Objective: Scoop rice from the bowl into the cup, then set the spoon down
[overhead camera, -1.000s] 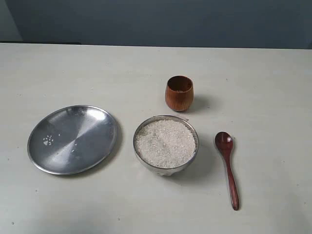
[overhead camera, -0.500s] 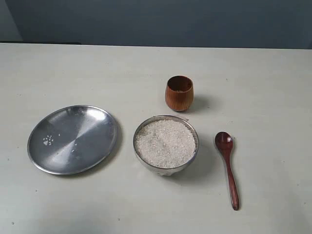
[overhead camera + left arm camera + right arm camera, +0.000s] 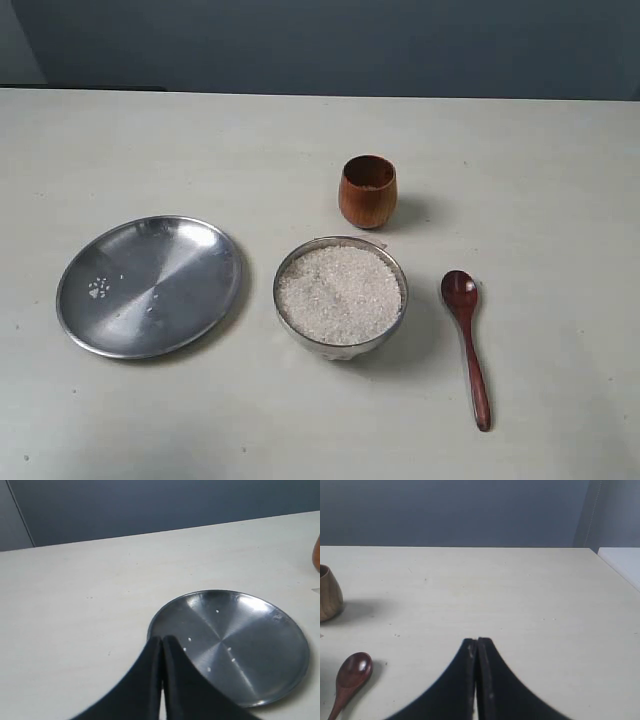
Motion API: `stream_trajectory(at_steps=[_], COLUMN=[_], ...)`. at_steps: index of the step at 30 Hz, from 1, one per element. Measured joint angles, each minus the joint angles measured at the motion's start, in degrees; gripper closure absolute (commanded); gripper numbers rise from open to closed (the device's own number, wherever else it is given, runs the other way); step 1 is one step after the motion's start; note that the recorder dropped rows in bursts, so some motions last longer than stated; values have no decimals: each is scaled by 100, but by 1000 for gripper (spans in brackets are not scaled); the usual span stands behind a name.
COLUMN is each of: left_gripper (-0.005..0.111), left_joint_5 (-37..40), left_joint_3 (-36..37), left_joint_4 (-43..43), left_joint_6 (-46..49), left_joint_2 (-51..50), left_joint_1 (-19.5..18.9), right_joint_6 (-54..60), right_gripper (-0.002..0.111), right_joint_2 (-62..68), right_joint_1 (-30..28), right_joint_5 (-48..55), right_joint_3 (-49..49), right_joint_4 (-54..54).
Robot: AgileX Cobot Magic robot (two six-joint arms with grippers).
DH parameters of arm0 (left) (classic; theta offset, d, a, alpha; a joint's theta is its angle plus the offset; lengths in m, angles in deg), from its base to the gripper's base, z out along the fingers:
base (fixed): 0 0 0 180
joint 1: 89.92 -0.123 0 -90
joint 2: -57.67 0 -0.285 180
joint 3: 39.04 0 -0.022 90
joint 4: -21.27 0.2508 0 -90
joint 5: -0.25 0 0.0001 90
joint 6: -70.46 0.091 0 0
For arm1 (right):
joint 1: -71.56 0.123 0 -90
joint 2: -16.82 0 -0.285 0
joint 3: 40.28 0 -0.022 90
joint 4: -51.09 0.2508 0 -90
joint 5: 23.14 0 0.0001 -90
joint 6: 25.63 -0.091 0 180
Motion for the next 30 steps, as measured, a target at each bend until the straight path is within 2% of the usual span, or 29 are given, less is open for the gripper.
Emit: stream_trajectory(at_steps=[7,14,17,24,30], left_gripper=[106,106,106,106,106], left_joint_5=[-480,-512,-536,-695,-729], left_joint_3=[0,0,0,0,0], left_joint_4=[1319,1599,1367,-59,-320], left_joint_6=[9,30,-11,-71,-80], left_joint_2=[0,0,0,0,0], left_joint_1=[0,0,0,0,0], right_joint_6=[0,0,0,0,0], right_gripper=[108,108,108,108,108], right_joint_2=[0,0,0,0,0], right_joint_1=[0,0,0,0,0], right_joint_5=[0,0,0,0,0], right_joint_3=[0,0,0,0,0], right_joint_4=[0,0,0,0,0])
